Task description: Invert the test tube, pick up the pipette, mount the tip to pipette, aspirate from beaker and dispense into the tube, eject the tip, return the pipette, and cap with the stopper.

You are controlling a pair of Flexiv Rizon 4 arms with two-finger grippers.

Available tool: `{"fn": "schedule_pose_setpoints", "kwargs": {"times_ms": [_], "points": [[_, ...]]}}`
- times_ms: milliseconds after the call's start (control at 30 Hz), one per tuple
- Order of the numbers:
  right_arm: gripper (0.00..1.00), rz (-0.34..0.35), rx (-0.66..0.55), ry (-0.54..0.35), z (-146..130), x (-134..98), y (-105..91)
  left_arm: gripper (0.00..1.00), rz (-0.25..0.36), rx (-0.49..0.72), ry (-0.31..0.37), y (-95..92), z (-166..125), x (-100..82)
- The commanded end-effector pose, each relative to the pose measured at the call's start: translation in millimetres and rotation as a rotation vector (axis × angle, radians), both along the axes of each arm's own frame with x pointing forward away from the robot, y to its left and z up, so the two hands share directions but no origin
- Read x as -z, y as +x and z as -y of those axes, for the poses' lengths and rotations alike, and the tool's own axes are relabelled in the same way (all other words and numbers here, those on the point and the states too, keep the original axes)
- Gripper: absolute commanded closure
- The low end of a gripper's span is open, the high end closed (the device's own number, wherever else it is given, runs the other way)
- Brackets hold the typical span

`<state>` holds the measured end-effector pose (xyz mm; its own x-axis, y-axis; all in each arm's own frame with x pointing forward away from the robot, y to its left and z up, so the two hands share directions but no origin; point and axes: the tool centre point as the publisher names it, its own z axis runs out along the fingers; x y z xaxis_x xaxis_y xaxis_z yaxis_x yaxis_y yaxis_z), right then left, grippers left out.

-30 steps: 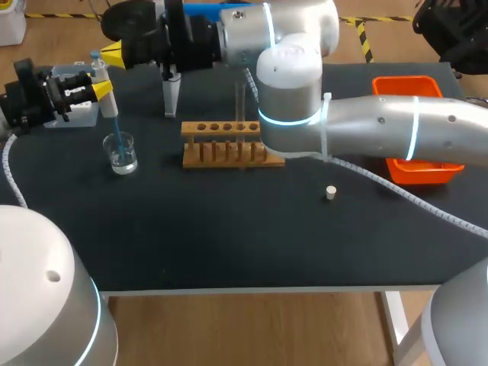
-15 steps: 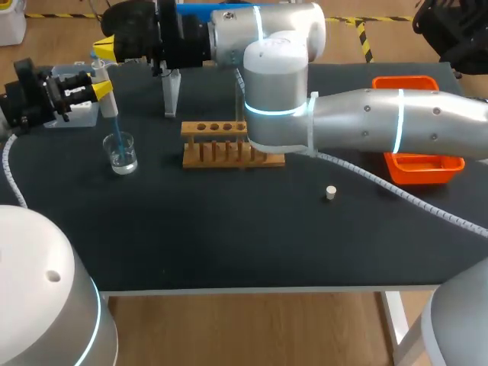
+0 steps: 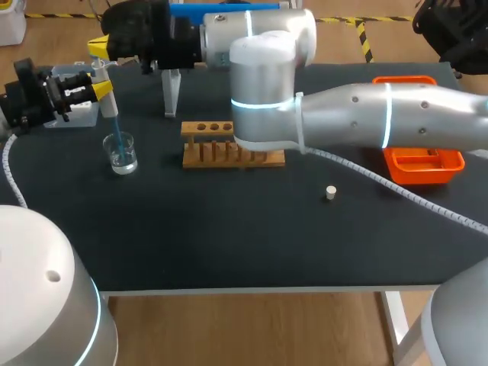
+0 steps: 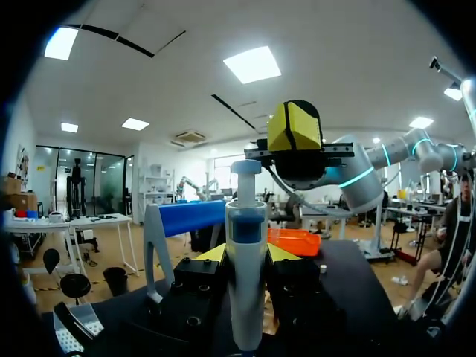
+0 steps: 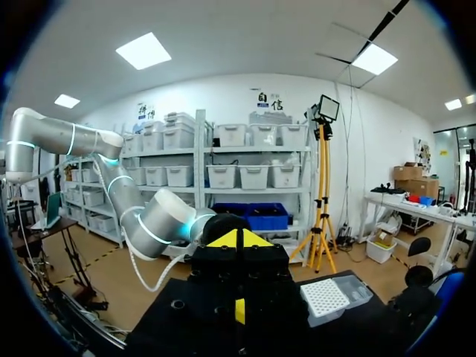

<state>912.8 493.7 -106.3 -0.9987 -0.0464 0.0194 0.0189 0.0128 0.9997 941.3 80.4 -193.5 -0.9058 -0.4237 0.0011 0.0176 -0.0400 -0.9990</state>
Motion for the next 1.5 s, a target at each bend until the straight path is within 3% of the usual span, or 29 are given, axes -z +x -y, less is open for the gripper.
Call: {"fn": "schedule_pose_setpoints", "kwargs": {"times_ms": [33, 667, 1500], "points": [[1.0, -0.002, 0.009, 0.004, -9.8, 4.9, 3.9, 1.0, 0.002, 0.004, -0.002, 0.0, -1.5, 0.4], [1.0, -0.022, 0.039, -0.012, -19.0, 14.2, 21.9, 1.0, 0.002, 0.004, -0.002, 0.0, -1.5, 0.4], [1.0, -0.021, 0.038, -0.041, -20.8, 24.6, 20.0, 1.0, 0.002, 0.004, -0.002, 0.0, -1.5, 0.4]]}}
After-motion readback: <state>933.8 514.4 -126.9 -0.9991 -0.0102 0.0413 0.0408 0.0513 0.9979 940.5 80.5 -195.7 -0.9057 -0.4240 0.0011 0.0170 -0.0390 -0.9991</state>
